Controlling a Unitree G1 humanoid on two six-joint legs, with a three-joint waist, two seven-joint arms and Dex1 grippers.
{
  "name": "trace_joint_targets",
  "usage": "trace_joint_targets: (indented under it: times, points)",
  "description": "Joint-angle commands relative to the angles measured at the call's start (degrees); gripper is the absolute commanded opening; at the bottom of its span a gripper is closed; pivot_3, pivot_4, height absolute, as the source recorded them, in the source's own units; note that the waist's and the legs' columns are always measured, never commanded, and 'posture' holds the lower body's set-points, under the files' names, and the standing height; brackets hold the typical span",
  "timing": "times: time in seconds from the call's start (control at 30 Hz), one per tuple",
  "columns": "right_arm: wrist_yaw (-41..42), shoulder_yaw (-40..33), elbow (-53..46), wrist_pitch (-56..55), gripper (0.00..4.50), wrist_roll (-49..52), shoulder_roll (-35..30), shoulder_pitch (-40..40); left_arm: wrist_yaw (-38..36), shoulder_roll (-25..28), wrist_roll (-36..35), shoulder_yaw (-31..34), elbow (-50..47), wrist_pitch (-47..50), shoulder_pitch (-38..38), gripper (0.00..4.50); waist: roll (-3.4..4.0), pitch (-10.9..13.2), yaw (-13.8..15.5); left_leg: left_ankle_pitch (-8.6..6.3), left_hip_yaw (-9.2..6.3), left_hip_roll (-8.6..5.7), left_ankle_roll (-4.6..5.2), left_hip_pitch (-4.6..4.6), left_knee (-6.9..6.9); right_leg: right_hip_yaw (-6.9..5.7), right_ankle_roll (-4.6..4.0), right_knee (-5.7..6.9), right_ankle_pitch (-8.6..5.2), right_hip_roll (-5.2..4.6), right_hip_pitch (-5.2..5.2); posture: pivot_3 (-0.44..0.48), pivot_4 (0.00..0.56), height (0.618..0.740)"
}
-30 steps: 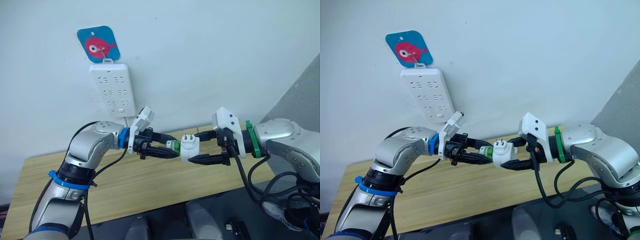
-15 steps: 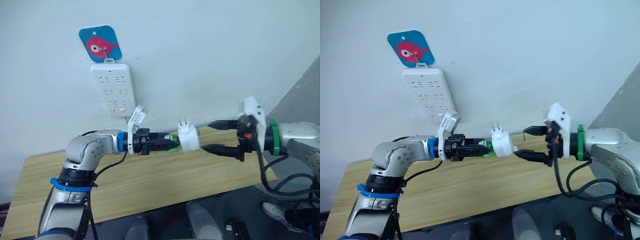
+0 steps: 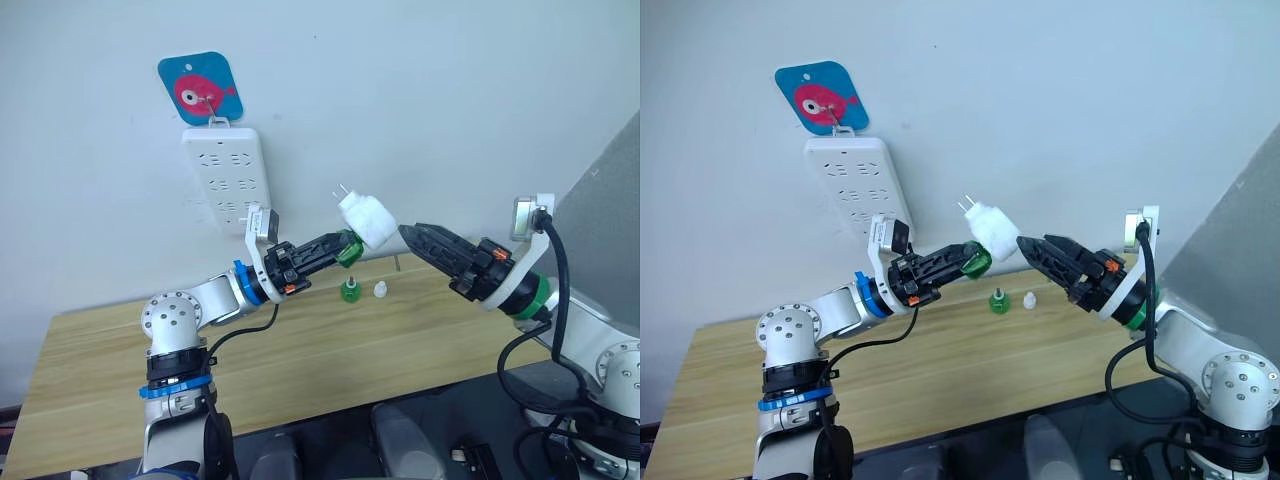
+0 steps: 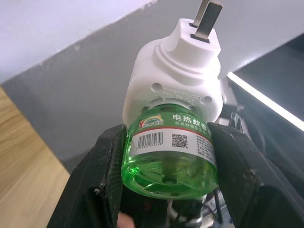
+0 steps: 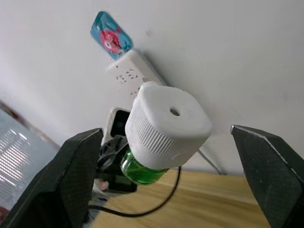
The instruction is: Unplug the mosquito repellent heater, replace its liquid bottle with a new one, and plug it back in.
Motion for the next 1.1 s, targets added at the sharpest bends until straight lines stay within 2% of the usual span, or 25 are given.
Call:
trace_joint_targets:
  times: [0.03, 0.2, 0.53, 0.8, 1.1]
  points:
    - [-4.4, 3.1, -2.0, -4.5, 4.50, 4.0, 1.0, -0.1, 4.2, -0.7, -7.0, 1.3, -0.8, -0.3, 0.4, 2.33, 0.00, -0.1, -0.1, 0.00, 0.00, 0.00, 0.00, 0.00, 0.00, 0.00, 0.00, 0.00, 0.00, 0.00, 0.00, -0.282, 0.119, 0.740]
    - [-5.8, 7.7, 0.4, -7.7, 4.50, 2.2, 2.7, -0.8, 9.6, -0.3, -14.6, 0.5, 0.4, -1.6, 0.1, 2.33, 0.01, -0.5, -0.2, 0.00, -0.01, 0.00, 0.00, 0.01, 0.00, -0.02, 0.00, 0.00, 0.00, 0.04, 0.00, -0.289, 0.113, 0.740]
    - [-2.4, 11.0, 3.9, -12.1, 4.50, 3.7, 6.4, -3.7, 16.1, 2.3, -25.4, -3.0, 1.7, -4.8, 0.3, 2.33, 0.12, -0.7, -0.3, 0.00, -0.01, -0.01, 0.00, 0.01, -0.02, -0.01, 0.00, -0.03, 0.00, 0.07, 0.00, -0.292, 0.109, 0.740]
    - [3.0, 12.0, 7.3, -11.5, 4.50, 3.3, 5.4, -7.2, 21.5, 5.2, -35.6, -7.3, 2.9, -8.3, -0.1, 2.33, 0.17, -0.9, -0.3, 0.00, -0.02, -0.01, 0.00, 0.01, -0.01, -0.01, 0.00, -0.03, 0.00, 0.06, 0.00, -0.292, 0.109, 0.740]
    - [6.7, 12.8, 10.7, -12.0, 4.50, 0.5, 6.2, -10.4, 20.8, 7.4, -37.0, -8.2, 5.4, -6.8, -1.7, 2.33, 0.27, -0.9, -0.3, 0.00, -0.04, -0.02, 0.00, 0.01, -0.01, -0.03, 0.00, -0.03, 0.00, 0.07, 0.00, -0.300, 0.108, 0.740]
